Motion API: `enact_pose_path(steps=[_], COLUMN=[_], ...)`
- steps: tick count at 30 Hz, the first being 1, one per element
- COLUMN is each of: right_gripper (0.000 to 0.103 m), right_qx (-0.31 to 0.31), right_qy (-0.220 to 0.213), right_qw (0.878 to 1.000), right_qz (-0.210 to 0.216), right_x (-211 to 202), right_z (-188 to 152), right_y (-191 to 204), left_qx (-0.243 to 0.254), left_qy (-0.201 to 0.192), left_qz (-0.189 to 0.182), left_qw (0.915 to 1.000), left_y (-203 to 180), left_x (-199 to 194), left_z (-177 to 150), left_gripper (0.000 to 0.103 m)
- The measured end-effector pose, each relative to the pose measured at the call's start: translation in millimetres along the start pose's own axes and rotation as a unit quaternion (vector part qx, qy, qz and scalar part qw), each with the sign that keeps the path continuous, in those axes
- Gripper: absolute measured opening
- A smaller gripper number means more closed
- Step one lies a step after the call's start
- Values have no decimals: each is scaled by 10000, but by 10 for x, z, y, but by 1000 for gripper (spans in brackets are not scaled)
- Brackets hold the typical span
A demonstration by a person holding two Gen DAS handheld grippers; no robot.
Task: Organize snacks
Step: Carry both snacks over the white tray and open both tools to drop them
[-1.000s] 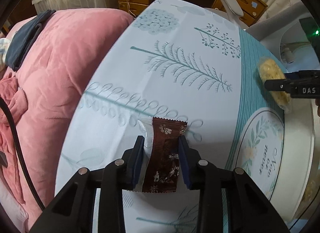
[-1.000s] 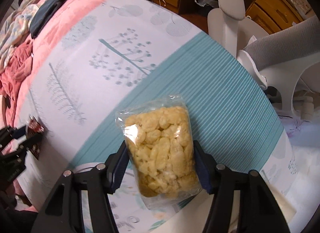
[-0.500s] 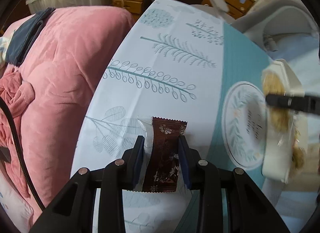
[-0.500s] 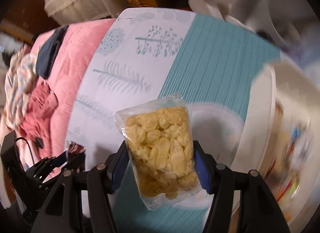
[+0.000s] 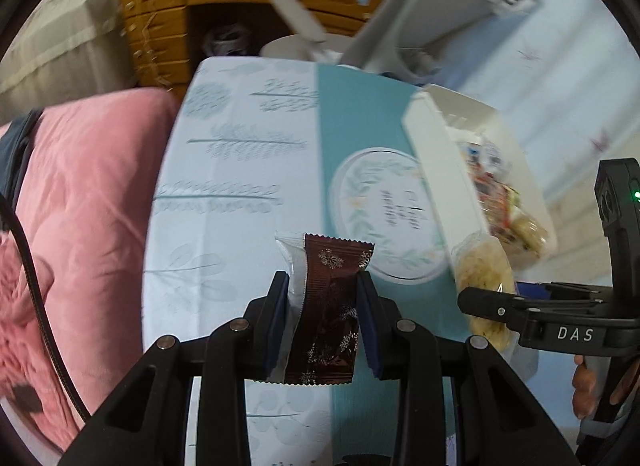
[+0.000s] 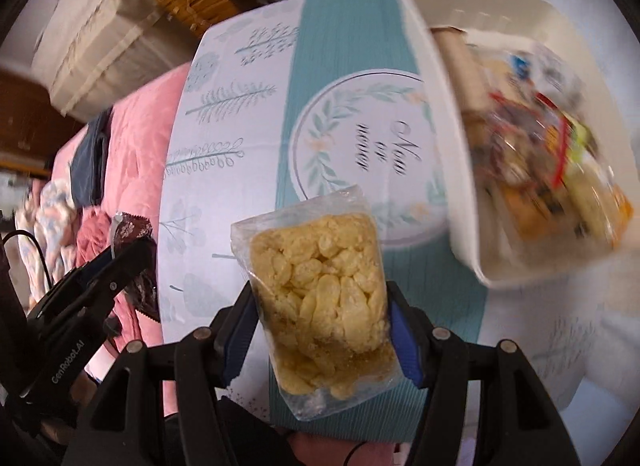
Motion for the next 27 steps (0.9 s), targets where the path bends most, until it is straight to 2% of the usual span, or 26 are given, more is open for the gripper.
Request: enact_pose_path(steps=[10,13,20,27], right_gripper=[61,61,61,61], right_qx=[641,662,433,161], right_qy=[-889,-1082,-1360,-1625], right_qw=[9933,9909,9882,9850], right_qz=[370,445,548,556], right_x=[-533,-668,-900,-1014], right_z=[-6,80,321,641], right_y=[-692,-926,-1376,-1723], left_qx=[613,595,395,134], left_qy=[-170,-329,-542,-640], left_qz=[-357,-427,-329,-316], left_qw=[9973,9968,9972,9974], left_y=[-850,-1140,-1627,-2036], left_x=[3,7,132,394], left_z=[210,340,641,900], left_gripper=[32,32,32,32])
Point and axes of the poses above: each gripper's, at about its wrist camera, not at the fingertips, and x roughly the way its jaws point, y to its left, z to its top, the point moved 8 cm from there along x, roughly the way its jaws point, and after that the axes turned 14 degrees about x, right-handed, at the moved point
